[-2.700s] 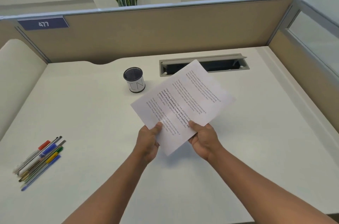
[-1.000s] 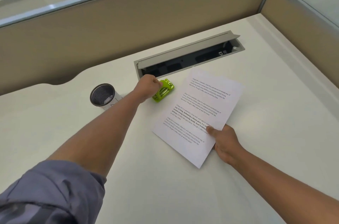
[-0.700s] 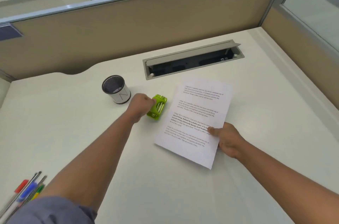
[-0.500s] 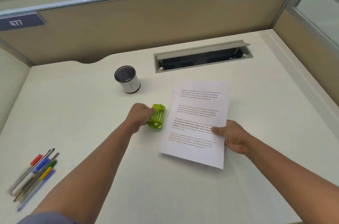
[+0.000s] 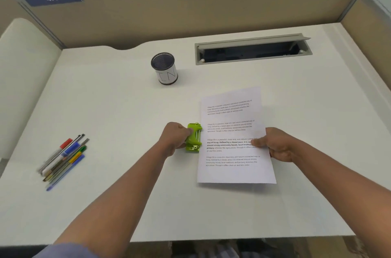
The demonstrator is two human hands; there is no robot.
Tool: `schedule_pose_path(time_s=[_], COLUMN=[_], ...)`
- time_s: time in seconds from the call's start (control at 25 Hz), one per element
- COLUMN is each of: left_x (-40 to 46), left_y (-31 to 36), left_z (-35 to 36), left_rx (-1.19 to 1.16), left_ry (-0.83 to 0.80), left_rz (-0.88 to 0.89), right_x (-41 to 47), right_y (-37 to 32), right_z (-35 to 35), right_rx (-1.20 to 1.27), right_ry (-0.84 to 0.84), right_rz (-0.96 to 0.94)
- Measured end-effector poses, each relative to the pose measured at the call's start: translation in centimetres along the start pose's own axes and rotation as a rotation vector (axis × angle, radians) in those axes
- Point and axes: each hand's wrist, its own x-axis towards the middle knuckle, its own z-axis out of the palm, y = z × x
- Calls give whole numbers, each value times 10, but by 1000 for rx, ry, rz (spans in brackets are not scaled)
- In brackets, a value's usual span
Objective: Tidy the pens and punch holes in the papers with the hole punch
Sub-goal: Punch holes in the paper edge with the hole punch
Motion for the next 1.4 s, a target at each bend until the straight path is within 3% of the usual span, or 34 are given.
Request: schedule_pose_path(time_s=[1.4], left_x=[-8], left_y=[-6], left_z=[21], left_rx=[-97], left_ry=[39], left_rz=[14], right_x=[17], right_y=[-5], right_z=[-2], right_rx=[-64], right_ry=[-41], right_rz=[32])
